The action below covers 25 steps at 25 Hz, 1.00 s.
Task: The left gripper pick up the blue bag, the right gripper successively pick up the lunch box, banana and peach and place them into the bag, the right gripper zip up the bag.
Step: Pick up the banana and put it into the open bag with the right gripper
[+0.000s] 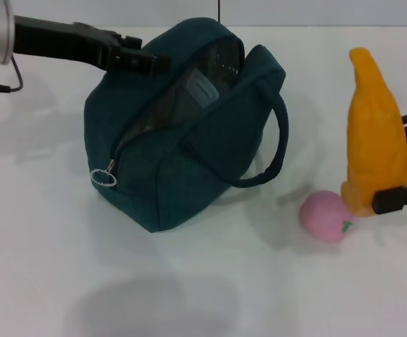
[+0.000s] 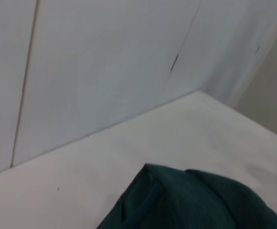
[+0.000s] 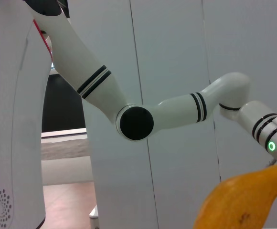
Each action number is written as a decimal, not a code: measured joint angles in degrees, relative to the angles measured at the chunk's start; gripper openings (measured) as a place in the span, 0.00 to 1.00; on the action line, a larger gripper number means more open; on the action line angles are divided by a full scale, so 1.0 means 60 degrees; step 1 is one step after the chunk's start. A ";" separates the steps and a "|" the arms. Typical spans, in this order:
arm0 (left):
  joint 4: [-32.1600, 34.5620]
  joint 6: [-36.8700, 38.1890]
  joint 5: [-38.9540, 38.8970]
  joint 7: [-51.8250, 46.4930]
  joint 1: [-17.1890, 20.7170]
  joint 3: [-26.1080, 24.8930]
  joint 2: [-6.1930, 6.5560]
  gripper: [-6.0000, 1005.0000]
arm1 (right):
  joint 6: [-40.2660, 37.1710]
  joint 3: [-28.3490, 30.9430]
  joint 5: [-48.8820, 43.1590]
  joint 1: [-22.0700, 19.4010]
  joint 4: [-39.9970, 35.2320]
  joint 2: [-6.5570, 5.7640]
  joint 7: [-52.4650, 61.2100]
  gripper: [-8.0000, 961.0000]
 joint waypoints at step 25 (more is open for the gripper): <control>0.0138 0.0001 0.1150 -0.2775 -0.0624 0.0465 -0.0218 0.36 | -0.0063 -0.0114 0.0170 -0.0389 0.0030 0.0124 0.0065 0.47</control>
